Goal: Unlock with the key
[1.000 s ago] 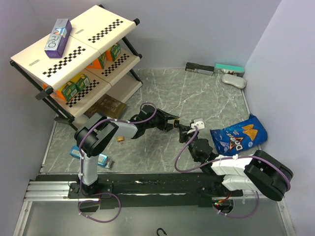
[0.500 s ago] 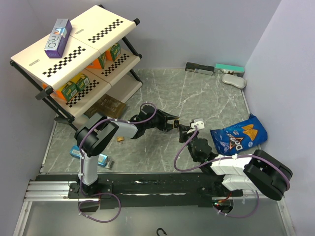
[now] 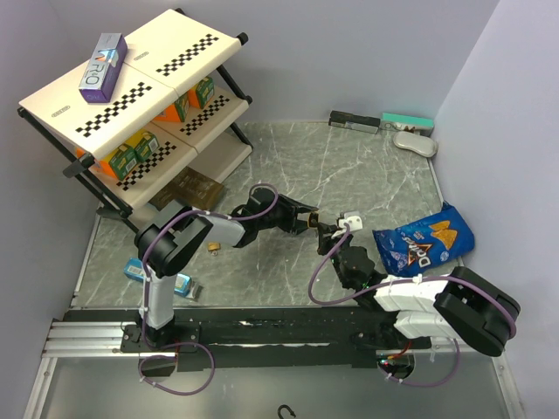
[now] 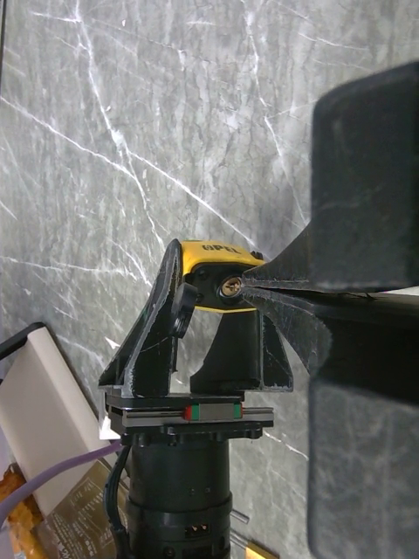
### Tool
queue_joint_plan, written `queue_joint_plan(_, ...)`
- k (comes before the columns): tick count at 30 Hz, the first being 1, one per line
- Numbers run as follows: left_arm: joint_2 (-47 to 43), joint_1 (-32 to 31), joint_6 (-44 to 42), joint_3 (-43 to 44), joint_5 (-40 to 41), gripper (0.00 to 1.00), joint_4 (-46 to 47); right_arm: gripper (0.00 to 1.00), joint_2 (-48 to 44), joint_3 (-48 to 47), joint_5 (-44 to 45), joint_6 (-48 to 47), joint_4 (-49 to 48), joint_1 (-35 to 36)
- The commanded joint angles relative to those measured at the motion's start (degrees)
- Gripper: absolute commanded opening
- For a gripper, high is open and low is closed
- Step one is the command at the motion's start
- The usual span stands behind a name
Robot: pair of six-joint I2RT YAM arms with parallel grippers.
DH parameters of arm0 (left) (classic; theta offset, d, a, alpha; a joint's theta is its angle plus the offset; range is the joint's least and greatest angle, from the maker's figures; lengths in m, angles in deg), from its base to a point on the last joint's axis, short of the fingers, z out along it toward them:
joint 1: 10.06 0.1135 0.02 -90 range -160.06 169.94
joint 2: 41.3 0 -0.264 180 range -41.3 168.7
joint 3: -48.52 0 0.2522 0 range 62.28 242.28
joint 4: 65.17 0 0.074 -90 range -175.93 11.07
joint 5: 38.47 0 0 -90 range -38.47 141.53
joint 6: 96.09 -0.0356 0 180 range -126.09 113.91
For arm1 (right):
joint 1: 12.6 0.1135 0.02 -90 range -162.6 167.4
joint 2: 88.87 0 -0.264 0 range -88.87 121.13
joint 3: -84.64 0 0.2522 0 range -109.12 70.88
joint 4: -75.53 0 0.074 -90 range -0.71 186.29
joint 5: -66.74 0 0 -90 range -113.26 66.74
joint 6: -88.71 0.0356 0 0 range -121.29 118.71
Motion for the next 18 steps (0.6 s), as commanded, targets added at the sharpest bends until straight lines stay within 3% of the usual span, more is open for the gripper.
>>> queue_joint_plan(1,-0.79,-0.5,3.18,0.13,-1.41,0.01,5.45,0.0,-1.25,-0.48,2.57,0.54,0.27,0.89)
queue_joint_plan(18,-1.32,-0.76,3.8,-0.13,-1.49,0.01,6.24,0.0,7.45,-3.64,2.84,-2.0,-5.96,1.77)
